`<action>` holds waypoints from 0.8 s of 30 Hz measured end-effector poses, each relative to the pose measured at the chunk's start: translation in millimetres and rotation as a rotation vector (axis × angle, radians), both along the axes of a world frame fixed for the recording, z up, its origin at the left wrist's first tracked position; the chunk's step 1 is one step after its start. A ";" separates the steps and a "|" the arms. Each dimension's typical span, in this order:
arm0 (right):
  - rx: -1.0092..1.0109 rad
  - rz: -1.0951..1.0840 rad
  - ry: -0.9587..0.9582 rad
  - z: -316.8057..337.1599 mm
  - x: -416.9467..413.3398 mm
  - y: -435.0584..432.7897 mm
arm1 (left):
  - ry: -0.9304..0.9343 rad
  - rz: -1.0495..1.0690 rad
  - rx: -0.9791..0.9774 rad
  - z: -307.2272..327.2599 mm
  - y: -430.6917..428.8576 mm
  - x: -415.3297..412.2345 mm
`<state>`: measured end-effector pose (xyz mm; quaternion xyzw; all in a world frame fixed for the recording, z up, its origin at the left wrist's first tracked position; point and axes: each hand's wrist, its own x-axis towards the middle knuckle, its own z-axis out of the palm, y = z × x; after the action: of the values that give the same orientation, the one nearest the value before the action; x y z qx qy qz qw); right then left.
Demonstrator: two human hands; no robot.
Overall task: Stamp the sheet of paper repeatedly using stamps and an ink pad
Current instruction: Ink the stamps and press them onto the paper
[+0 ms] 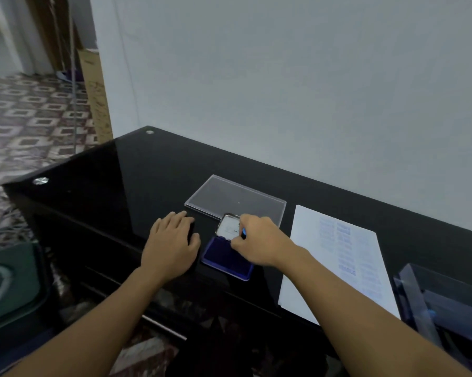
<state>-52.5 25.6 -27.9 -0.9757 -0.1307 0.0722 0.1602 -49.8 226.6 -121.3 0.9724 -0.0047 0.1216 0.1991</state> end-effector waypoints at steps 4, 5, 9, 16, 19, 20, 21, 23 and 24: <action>-0.026 0.019 -0.010 -11.8 1.1 3.6 | -0.027 0.012 0.013 -2.4 -1.7 -0.9; -0.032 0.015 -0.028 -14.1 -0.6 4.8 | -0.031 0.012 0.015 -3.0 -1.8 -0.7; -0.055 -0.030 -0.127 -25.2 -7.9 9.8 | -0.048 0.015 0.024 -5.7 -2.4 -0.9; -0.019 -0.071 -0.198 -34.5 -12.1 12.1 | -0.064 0.047 0.037 -4.6 -4.4 -1.7; -0.007 -0.068 -0.187 -37.2 -10.4 13.3 | -0.067 0.052 0.042 -4.9 -4.8 -2.1; -0.005 -0.067 -0.177 -38.1 -8.3 13.1 | -0.068 0.053 0.040 -4.8 -4.9 -2.2; -0.004 -0.068 -0.167 -37.9 -6.1 13.0 | -0.070 0.052 0.039 -4.7 -5.1 -2.3; 0.002 -0.068 -0.147 -36.0 -1.0 12.4 | -0.072 0.053 0.042 -4.1 -5.4 -2.3; 0.004 -0.067 -0.133 -34.8 1.2 12.3 | -0.071 0.054 0.044 -3.8 -5.6 -2.3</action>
<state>-51.3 37.9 -62.7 -0.9819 -0.1087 0.0015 0.1552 -52.0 221.0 -125.1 0.9714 0.0118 0.1613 0.1740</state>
